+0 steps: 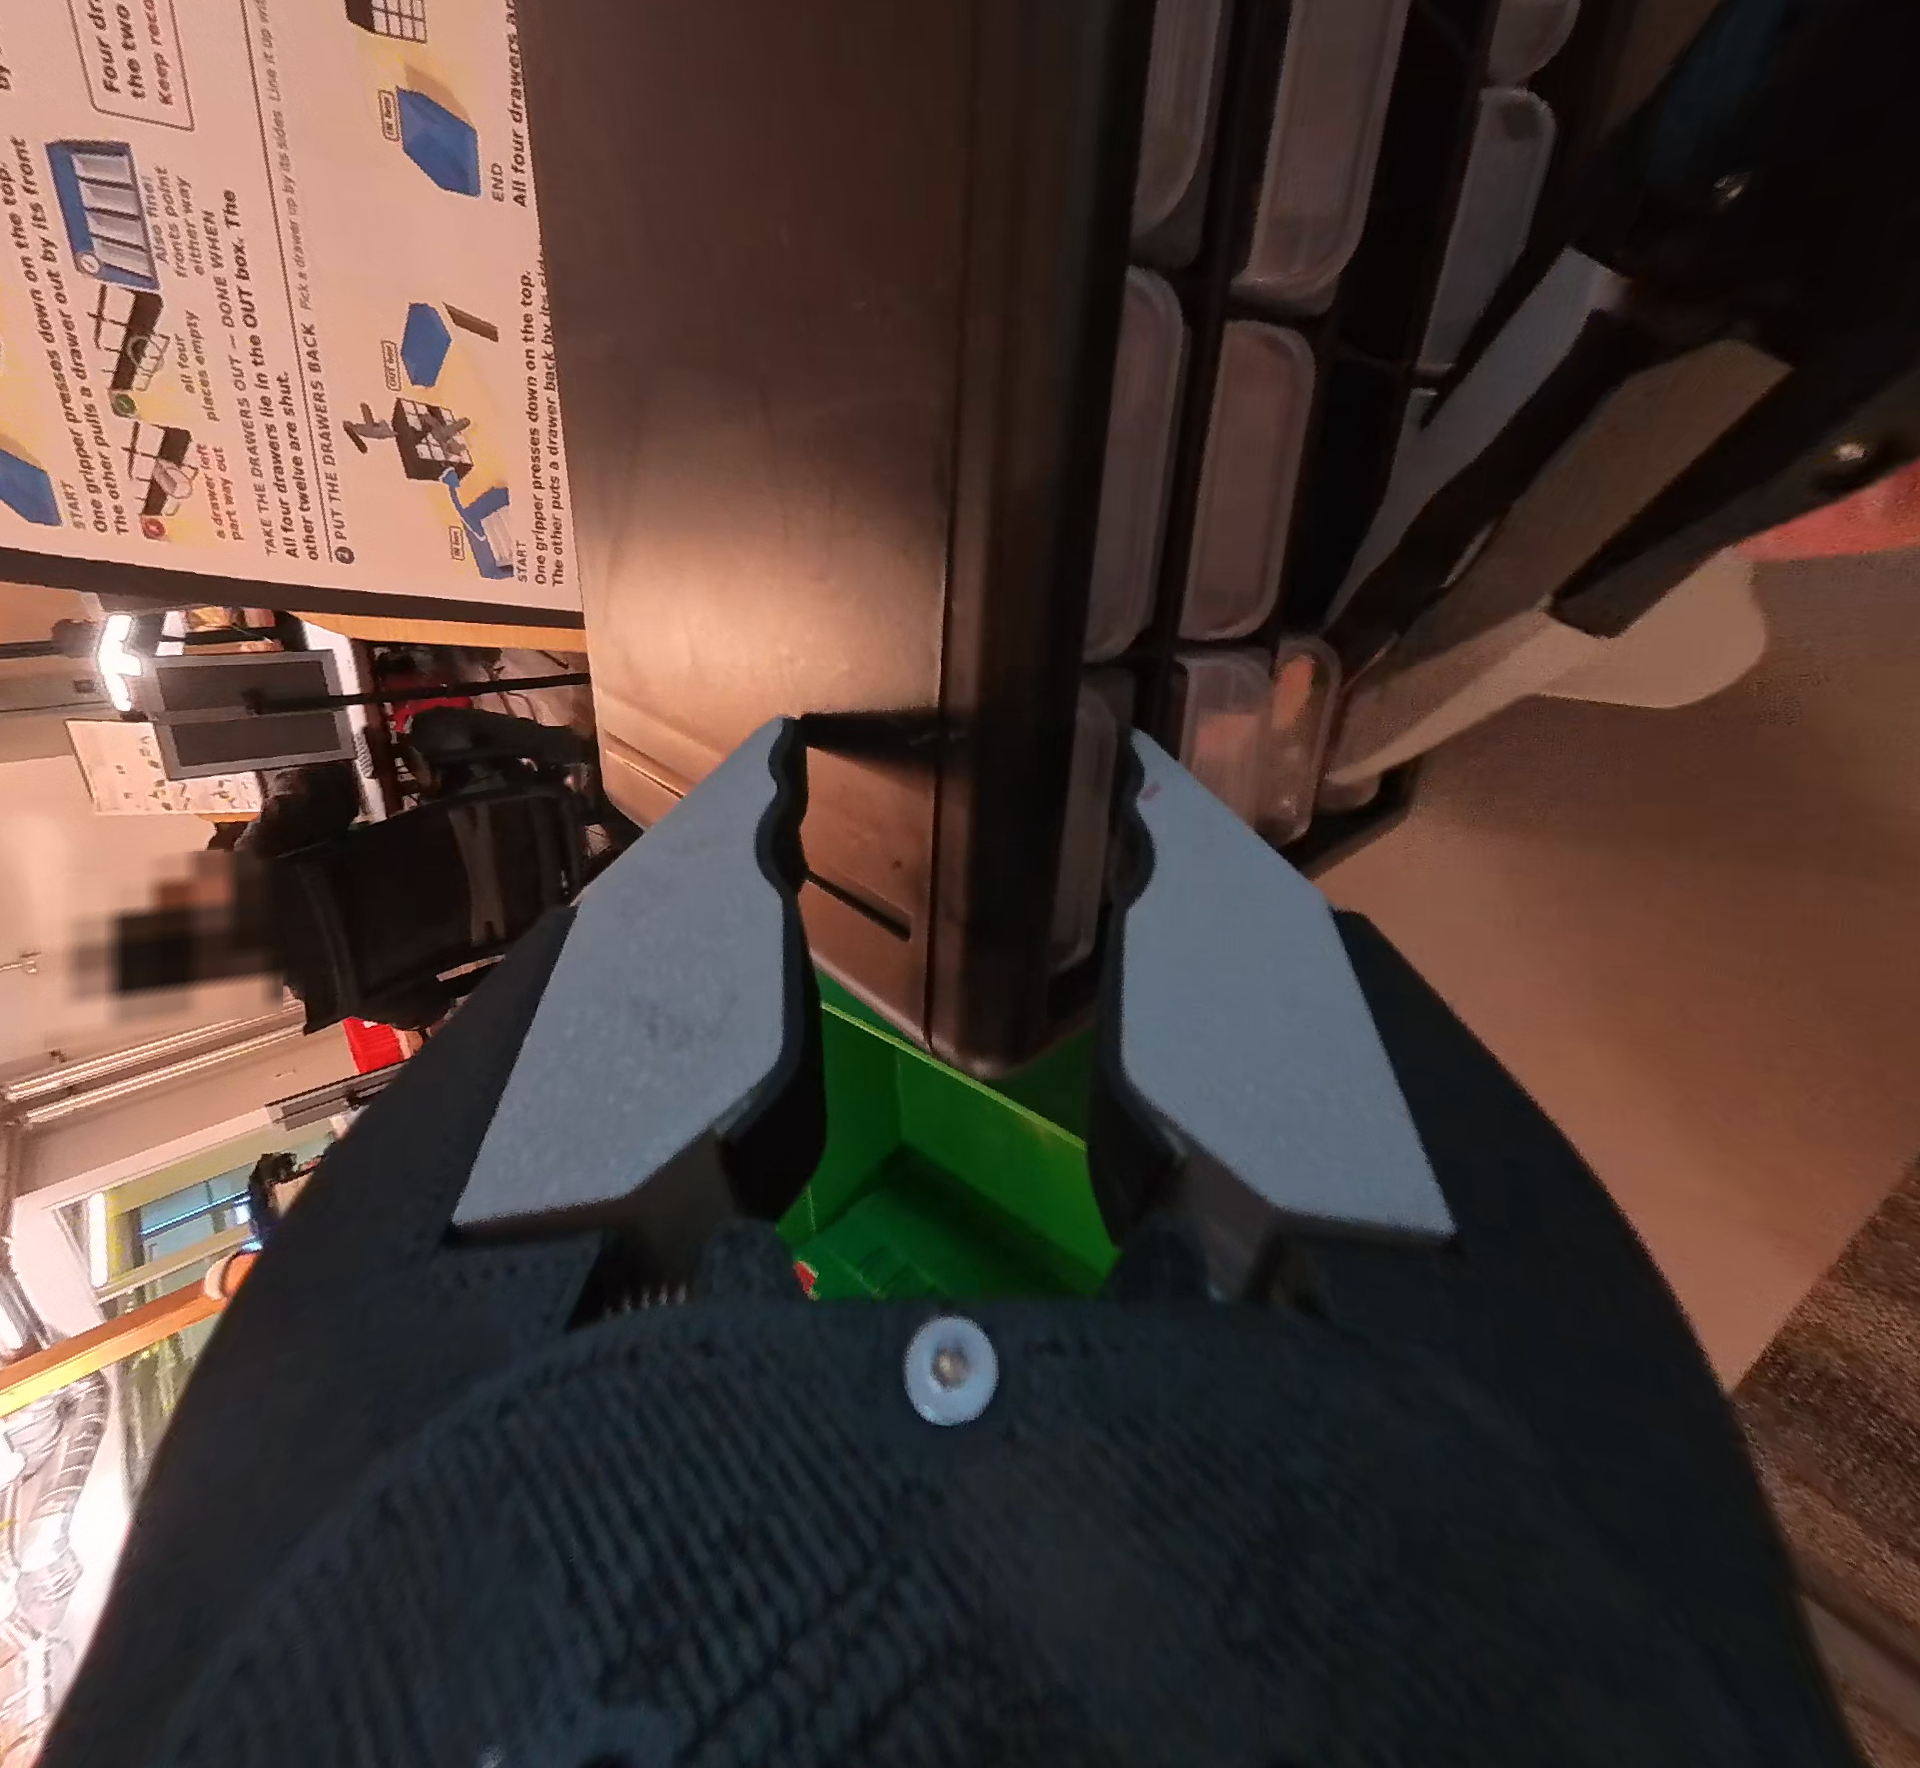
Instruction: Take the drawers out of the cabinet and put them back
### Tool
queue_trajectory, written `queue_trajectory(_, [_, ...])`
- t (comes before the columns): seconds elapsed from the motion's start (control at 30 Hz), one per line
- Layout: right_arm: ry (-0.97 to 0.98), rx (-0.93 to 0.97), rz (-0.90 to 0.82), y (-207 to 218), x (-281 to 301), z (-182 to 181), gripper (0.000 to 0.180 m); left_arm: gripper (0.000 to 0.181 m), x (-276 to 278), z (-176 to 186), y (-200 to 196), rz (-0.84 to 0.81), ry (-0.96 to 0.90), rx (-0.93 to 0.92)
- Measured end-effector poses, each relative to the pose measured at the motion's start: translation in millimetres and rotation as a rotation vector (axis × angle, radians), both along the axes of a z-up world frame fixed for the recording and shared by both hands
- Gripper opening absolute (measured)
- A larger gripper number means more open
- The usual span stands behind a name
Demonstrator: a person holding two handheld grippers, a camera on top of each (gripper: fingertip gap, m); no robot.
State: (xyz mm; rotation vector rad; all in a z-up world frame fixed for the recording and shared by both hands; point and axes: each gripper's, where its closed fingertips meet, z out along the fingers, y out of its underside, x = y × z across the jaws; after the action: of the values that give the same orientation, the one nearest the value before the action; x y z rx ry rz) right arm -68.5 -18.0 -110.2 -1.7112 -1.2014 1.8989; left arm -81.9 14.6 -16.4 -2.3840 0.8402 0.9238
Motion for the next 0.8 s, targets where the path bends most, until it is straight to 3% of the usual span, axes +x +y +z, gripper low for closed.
queue_trajectory(0.17, [0.054, -0.161, -0.05, 5, -2, 3, 0.018, 0.057, -1, 0, 2, -0.002, -0.02, 0.025])
queue_trajectory(0.5, [0.029, -0.124, -0.077, 7, -4, 0, 0.009, 0.058, -3, 0, 3, 0.018, 0.018, -0.003])
queue_trajectory(0.67, [0.028, -0.112, 0.048, -19, 26, -1, 0.006, 0.057, -3, 0, 3, 0.015, 0.023, -0.003])
queue_trajectory(0.8, [0.004, 0.054, 0.168, -40, 55, -6, 0.0, 0.057, -3, 0, 3, 0.007, 0.013, 0.01])
